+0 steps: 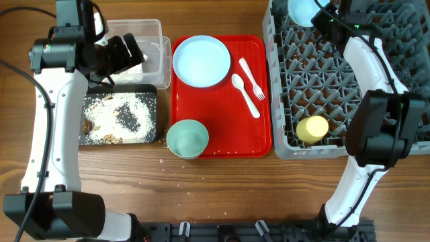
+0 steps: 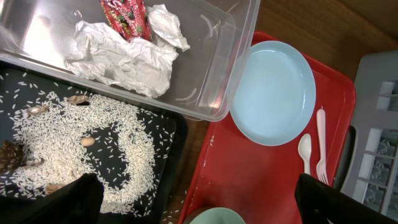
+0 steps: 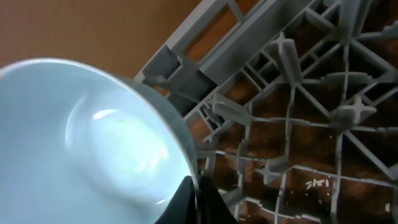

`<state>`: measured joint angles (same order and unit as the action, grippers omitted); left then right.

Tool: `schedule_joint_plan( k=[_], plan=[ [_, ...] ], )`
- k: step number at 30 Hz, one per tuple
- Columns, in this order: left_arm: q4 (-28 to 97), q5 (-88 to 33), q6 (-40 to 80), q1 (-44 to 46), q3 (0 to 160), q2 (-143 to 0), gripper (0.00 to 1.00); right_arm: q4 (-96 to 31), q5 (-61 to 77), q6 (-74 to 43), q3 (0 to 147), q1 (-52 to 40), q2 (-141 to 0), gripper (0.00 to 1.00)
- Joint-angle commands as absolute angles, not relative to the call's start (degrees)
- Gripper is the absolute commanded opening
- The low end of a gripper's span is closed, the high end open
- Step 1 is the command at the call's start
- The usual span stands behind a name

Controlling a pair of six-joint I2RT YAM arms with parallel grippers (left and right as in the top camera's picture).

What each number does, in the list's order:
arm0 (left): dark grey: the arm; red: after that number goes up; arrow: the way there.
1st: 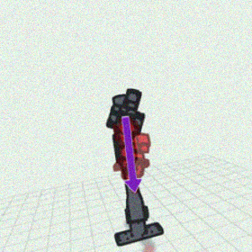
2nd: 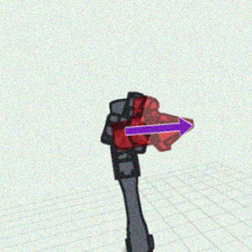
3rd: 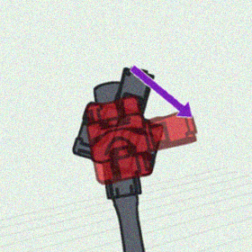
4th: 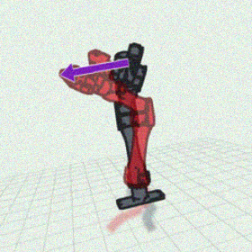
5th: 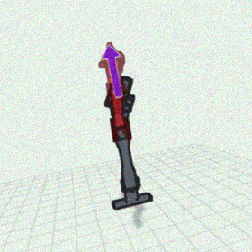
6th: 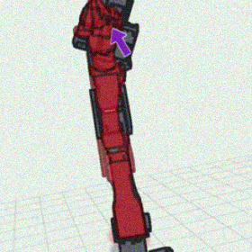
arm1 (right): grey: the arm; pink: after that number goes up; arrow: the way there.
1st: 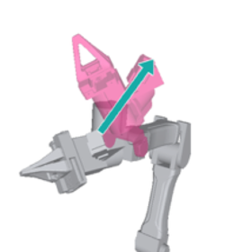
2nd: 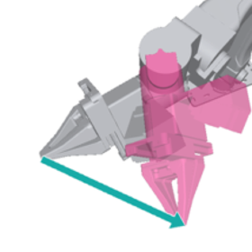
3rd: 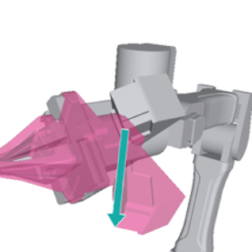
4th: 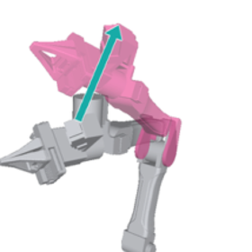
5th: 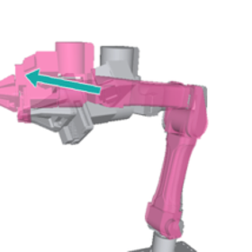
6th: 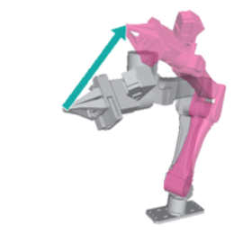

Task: Sort waste into correct bins and load items into the dishwasher rack
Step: 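Place the light blue bowl in the back of the dish rack, then move the right gripper back over the red tray to the green bowl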

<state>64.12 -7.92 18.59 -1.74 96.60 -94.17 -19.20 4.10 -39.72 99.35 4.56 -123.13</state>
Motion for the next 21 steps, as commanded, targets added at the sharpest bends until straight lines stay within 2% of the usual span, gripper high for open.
schedule_joint_plan(
  k=[1,5,9,10,12,15,18,21],
  plan=[
    [64.05,-7.40,18.90,-2.00,97.25,-93.86,1.00,-18.70,5.98,-37.43,99.79,4.58,-124.51,0.04],
    [64.05,-7.40,18.90,-2.00,97.25,-93.86,1.00,-19.94,6.63,-31.40,99.81,4.56,-120.90,0.04],
    [64.05,-7.40,18.90,-2.00,97.25,-93.86,1.00,-25.30,-10.76,-26.48,99.81,2.33,-111.39,0.04],
    [64.05,-7.40,18.90,-2.00,97.25,-93.86,1.00,-26.02,-17.78,-24.05,99.81,0.64,-109.32,0.04],
    [64.05,-7.40,18.90,-2.00,97.25,-93.86,1.00,-26.63,-45.52,-14.39,99.79,-7.25,-107.94,0.04],
    [64.05,-7.40,18.90,-2.00,97.25,-93.86,1.00,-22.90,-65.01,-2.11,99.79,-14.48,-113.30,0.04],
    [64.05,-7.40,18.90,-2.00,97.25,-93.86,1.00,-16.29,-70.32,8.27,99.79,-15.44,-121.27,0.04],
    [64.05,-7.40,18.90,-2.00,97.25,-93.86,1.00,-13.21,-70.39,10.50,99.79,-15.31,-124.29,0.04]
  ],
)
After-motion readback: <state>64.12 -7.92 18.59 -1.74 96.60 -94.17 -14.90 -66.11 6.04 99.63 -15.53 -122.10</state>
